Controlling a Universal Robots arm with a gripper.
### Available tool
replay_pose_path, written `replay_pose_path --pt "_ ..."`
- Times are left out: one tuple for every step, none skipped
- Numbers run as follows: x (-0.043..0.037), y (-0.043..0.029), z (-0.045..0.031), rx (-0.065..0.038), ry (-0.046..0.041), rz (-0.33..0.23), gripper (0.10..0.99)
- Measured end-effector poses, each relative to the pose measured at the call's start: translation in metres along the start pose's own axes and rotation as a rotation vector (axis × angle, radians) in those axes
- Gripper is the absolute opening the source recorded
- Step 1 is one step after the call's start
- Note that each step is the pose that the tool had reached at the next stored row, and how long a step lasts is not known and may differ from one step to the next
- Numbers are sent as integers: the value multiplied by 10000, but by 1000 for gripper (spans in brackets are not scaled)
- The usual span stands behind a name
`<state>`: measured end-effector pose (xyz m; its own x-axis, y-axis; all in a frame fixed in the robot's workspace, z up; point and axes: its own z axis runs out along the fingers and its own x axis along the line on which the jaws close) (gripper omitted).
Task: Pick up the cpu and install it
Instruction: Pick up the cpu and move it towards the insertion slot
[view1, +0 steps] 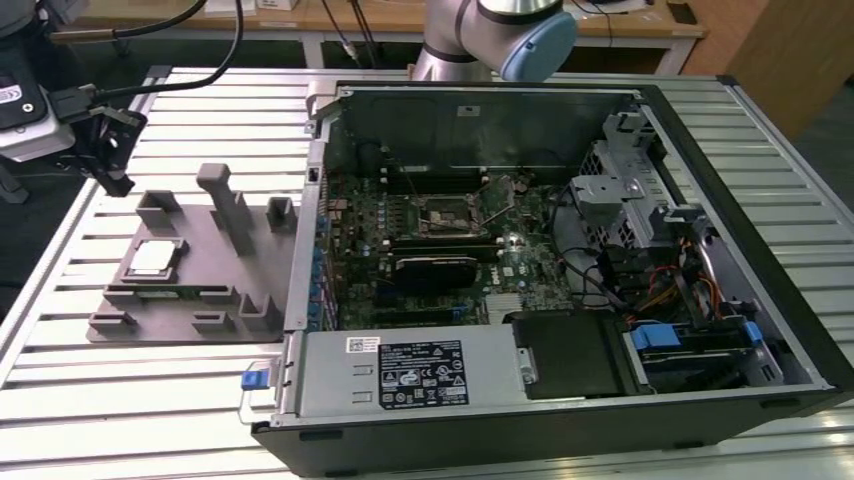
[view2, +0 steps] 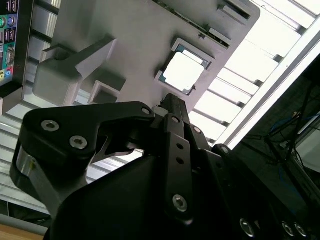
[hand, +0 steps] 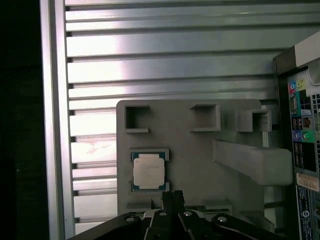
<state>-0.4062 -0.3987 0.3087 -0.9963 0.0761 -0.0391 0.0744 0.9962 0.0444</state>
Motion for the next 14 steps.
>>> replay_pose_path --pt "1 0 5 0 0 0 106" --pt "2 -1 10 0 0 0 106" --pt "4 -1 14 1 1 0 106" --pt "5 -1 18 0 1 1 106" --pt "6 -1 23 0 1 1 106" --pt "7 -1 27 0 1 0 106" --pt "8 -2 33 0 0 0 106" --pt "10 -2 38 0 1 0 106" --pt "11 -2 43 0 1 1 106" --pt "12 -3 48 0 0 0 106" --pt "14 -3 53 0 0 1 106" --pt "16 -3 59 0 0 1 106" --pt "17 -4 66 0 0 1 106" --pt "19 -4 75 0 1 1 106"
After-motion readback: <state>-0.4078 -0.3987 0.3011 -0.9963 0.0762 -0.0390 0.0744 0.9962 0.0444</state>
